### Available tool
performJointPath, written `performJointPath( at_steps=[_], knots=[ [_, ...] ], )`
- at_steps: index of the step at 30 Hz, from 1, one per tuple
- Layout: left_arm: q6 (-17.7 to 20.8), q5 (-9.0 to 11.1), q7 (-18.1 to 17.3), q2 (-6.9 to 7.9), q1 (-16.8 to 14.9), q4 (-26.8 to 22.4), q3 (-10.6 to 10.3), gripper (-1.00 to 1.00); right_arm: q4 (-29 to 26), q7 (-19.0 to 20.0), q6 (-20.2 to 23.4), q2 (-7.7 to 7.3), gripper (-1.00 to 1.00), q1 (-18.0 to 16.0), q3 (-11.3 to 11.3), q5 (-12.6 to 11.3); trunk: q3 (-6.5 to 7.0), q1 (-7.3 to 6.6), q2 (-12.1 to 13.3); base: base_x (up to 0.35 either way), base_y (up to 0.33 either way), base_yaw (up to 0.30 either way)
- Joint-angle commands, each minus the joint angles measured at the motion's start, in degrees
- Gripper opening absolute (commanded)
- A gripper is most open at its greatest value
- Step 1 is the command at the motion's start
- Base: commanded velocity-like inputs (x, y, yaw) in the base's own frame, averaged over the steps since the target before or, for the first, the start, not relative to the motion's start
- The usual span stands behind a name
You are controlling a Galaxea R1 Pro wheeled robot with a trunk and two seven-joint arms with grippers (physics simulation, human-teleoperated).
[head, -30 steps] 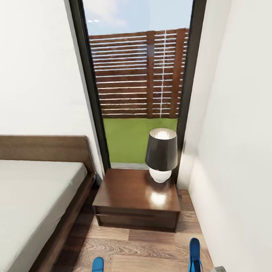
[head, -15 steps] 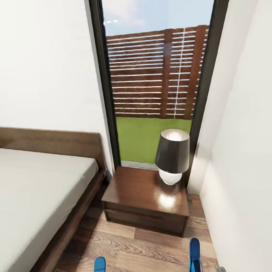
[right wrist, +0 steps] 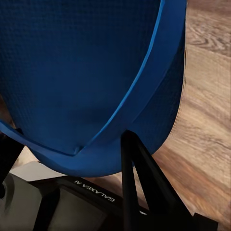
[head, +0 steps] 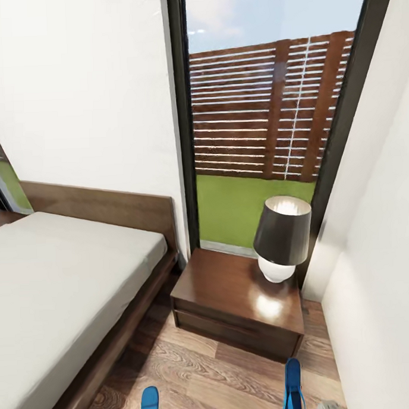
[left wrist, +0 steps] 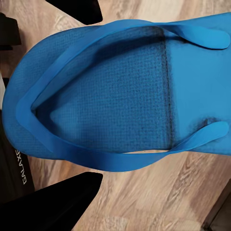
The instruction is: In the bedroom, move the book from the bed onto either nightstand, and place the two sandals side by side next to the bed.
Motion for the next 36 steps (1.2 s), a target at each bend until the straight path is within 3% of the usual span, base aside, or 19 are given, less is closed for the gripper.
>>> performJointPath(
  at_steps=[1, 17, 27, 36],
  knots=[
    [-0.16, 0.53, -0.19, 0.01, -0.06, 0.09, -0.38, -1.0, 0.19, 0.25, -0.43, 0.03, -1.0, -0.05, 0.48, -0.35, -0.06, 0.0, -0.03, 0.0, 0.0, 0.244],
    [-0.16, 0.53, -0.19, 0.01, -0.06, 0.11, -0.39, -1.0, 0.19, 0.25, -0.43, 0.03, -1.0, -0.07, 0.48, -0.35, -0.06, 0.0, -0.03, 0.0, 0.0, 0.241],
    [-0.16, 0.53, -0.19, 0.01, -0.06, 0.13, -0.4, -1.0, 0.19, 0.25, -0.43, 0.03, -1.0, -0.07, 0.48, -0.36, -0.06, 0.0, -0.03, 0.0, -0.122, 0.238],
    [-0.16, 0.53, -0.19, 0.01, -0.06, 0.16, -0.4, -1.0, 0.19, 0.25, -0.44, 1.16, -1.0, -0.07, 0.48, -0.34, -0.06, 0.0, -0.03, 0.0, -0.004, 0.238]
  ],
)
